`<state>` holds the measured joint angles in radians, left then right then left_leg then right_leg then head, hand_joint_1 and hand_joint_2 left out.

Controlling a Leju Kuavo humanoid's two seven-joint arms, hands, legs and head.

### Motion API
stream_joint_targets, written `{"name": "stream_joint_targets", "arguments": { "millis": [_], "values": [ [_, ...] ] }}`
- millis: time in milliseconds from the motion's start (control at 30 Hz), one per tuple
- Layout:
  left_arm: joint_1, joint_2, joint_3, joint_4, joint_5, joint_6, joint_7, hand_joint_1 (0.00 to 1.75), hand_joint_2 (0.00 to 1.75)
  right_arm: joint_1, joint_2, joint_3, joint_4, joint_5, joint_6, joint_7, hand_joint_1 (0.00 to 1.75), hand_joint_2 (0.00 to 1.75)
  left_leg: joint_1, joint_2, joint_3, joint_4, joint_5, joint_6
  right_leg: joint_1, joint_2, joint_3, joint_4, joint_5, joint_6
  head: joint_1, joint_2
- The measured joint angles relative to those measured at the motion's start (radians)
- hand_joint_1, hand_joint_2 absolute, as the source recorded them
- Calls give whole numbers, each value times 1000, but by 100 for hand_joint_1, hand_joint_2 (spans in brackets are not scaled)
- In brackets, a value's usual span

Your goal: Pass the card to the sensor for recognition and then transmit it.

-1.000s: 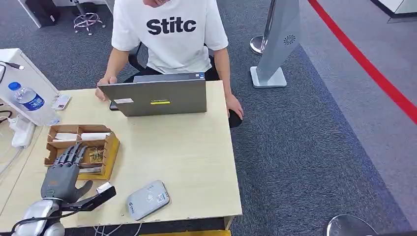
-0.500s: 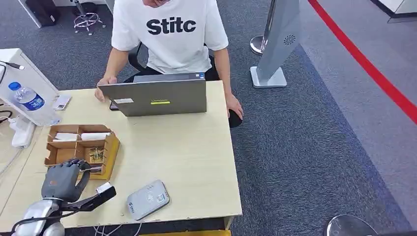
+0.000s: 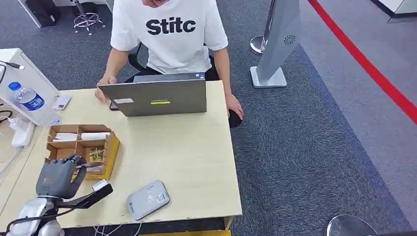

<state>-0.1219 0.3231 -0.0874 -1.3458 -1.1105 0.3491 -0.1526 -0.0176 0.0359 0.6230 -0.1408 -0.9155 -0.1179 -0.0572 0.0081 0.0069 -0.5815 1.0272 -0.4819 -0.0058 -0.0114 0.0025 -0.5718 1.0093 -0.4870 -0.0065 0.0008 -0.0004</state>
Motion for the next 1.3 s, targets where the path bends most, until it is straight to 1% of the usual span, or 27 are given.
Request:
{"name": "stream_joint_targets", "arguments": {
  "millis": [133,267,367,467,633,667,700,767,833,1000,1167,1200,1300],
  "values": [
    [-41,25,33,-52,34,-4,-12,175,175,0,-1,4,1,0,0,-2,0,175,1,0,0,0,0,0,1,0,0,0,0,-1,0,0],
    [-63,40,50,-87,41,-5,-16,175,175,0,-1,5,2,0,0,-3,0,175,1,0,0,0,0,0,1,0,0,0,1,-1,0,0],
    [-75,44,62,-107,53,-1,-18,175,175,0,-1,6,3,-1,0,-3,0,175,1,0,0,0,0,0,1,0,0,0,1,-1,0,0],
    [-81,44,75,-119,94,-2,-23,175,175,-1,-1,6,3,-2,0,-3,0,175,1,0,0,0,0,0,1,0,0,0,1,-1,0,0],
    [-82,44,93,-120,108,-3,-29,175,175,-1,-1,7,4,-12,0,-3,0,175,1,0,0,0,0,0,1,0,0,0,1,-1,0,0],
    [-83,44,95,-120,107,-8,-27,175,175,-1,-1,8,4,-12,0,-3,0,175,1,0,0,0,0,0,1,0,0,0,1,-1,0,0],
    [-86,44,97,-118,96,-19,-10,175,175,-2,-1,9,4,-13,-2,-3,0,175,1,0,0,0,0,0,1,0,0,0,1,-1,0,0],
    [-103,45,98,-98,63,-41,27,175,175,-3,-1,13,4,-13,-5,-1,0,175,1,0,0,0,0,-1,1,0,0,0,1,-1,0,0],
    [-132,52,98,-46,31,-59,64,175,175,-6,-1,18,4,-12,-5,2,0,175,1,0,0,0,1,-2,1,0,0,0,1,-2,0,0],
    [-208,73,98,92,10,-59,78,175,175,-10,-1,30,4,-12,-5,11,0,175,2,0,0,0,2,-2,2,0,0,0,2,-2,0,0],
    [-230,77,98,154,2,-52,74,175,175,-11,-1,38,4,-12,-6,19,0,175,2,0,0,0,2,-2,2,0,0,0,2,-2,0,0],
    [-230,77,98,157,4,-50,72,98,175,-11,-1,39,4,-12,-6,21,0,175,2,0,0,0,2,-2,2,0,0,0,2,-2,0,0],
    [-227,74,98,160,22,-41,63,98,175,-11,-1,42,4,-15,-6,21,0,175,2,0,0,0,2,-2,2,0,0,0,2,-2,0,0]
  ]
}}
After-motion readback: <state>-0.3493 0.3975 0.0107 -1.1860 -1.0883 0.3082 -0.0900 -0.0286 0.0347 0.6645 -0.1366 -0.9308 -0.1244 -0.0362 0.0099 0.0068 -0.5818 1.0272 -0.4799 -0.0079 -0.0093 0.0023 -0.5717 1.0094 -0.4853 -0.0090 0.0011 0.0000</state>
